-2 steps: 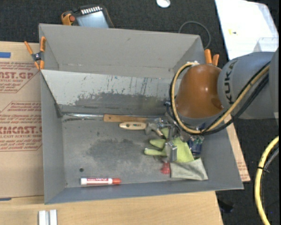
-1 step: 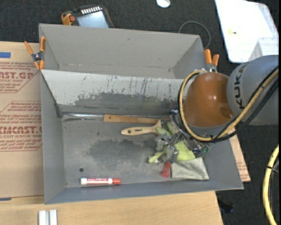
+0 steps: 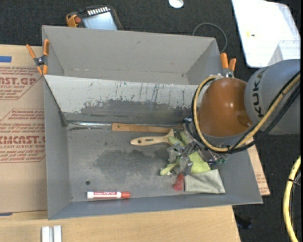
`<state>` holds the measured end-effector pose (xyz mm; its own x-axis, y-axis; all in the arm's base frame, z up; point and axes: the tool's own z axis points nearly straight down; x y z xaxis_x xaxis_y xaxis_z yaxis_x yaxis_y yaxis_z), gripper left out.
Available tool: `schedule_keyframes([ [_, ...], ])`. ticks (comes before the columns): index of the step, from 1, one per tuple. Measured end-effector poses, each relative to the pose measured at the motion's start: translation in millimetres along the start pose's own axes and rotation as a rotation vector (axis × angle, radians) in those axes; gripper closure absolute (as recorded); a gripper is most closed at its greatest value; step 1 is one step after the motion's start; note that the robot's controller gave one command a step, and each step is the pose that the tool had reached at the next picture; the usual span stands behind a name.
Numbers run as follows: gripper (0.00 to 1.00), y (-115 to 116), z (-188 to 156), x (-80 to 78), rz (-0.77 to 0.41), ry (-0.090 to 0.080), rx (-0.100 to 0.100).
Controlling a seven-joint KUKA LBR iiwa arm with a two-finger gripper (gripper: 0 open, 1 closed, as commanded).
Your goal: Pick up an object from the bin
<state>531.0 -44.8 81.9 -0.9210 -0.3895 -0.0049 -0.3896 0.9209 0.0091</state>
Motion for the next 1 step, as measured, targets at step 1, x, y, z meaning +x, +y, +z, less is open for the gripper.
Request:
schedule_keyframes([
  [1, 1.00, -43.8, -20.6, 20.8, -0.059, 0.000, -0.003],
])
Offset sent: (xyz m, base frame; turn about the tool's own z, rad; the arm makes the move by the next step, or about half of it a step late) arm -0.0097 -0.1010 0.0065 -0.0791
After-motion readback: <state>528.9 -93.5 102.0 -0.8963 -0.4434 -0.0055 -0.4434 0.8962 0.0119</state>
